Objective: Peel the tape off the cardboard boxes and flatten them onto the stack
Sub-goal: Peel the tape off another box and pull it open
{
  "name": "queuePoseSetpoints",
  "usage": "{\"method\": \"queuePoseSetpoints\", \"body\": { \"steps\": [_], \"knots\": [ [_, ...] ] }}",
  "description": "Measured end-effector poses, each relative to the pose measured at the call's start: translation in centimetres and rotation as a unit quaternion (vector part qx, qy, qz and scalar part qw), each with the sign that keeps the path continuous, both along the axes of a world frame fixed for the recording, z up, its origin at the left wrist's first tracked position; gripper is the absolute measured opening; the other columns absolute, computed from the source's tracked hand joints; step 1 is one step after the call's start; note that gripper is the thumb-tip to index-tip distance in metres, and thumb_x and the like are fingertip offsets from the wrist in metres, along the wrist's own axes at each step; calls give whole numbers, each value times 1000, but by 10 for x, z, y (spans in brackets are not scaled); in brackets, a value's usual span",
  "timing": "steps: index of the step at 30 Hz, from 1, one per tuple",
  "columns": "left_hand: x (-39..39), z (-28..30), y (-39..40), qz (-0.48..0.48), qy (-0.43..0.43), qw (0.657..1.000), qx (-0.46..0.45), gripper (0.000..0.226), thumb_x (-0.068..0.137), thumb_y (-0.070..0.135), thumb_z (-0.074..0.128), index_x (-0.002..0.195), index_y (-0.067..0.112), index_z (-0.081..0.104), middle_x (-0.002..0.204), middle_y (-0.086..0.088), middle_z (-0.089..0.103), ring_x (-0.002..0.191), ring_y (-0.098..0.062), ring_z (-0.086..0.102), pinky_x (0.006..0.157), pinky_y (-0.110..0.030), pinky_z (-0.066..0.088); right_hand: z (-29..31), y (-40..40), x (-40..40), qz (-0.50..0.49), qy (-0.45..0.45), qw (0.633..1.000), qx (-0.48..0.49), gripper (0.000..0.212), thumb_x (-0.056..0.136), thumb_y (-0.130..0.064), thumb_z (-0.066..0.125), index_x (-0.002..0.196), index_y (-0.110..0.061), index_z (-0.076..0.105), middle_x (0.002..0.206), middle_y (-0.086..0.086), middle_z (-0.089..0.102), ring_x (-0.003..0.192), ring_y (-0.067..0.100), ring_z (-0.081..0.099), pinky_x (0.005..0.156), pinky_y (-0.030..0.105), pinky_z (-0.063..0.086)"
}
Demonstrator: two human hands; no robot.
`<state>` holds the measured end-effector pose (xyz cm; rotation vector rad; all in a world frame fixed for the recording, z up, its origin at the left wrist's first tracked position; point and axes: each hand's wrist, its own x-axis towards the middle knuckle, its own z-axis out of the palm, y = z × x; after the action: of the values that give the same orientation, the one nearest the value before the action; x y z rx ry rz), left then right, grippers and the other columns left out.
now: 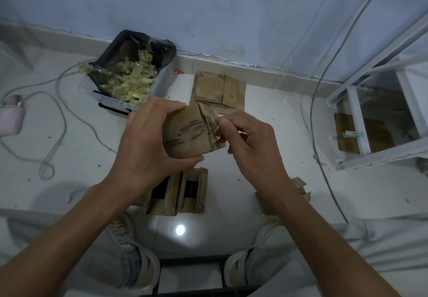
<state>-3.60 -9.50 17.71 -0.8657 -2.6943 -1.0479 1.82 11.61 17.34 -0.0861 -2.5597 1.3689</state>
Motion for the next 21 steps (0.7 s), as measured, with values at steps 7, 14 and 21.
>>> {"method": "queuePoseSetpoints", "body": {
  "steps": [7,14,21],
  "knots": [
    [2,-5,-2,-40,21,998,-42,91,64,62,79,136,15,50,129,-4,54,114,-18,52,93,-41,43,13,7,-2,-4,-182,965,-187,9,97,-16,73,105,-13,75,89,4,78,76,16,71,61,25,58],
    [13,-12,12,-33,-24,996,-83,107,63,67,80,150,19,38,130,-1,52,111,-17,52,98,-42,42,9,-6,0,20,-214,942,-258,4,93,-3,71,92,-6,70,76,9,70,66,15,62,60,25,53],
    [12,-15,19,-23,-14,998,-54,95,65,70,74,141,18,48,126,1,56,106,-15,56,92,-42,49,6,-18,4,-53,-110,989,-86,14,88,-7,73,82,-14,63,74,-5,65,65,1,59,58,17,51]
  ]
}}
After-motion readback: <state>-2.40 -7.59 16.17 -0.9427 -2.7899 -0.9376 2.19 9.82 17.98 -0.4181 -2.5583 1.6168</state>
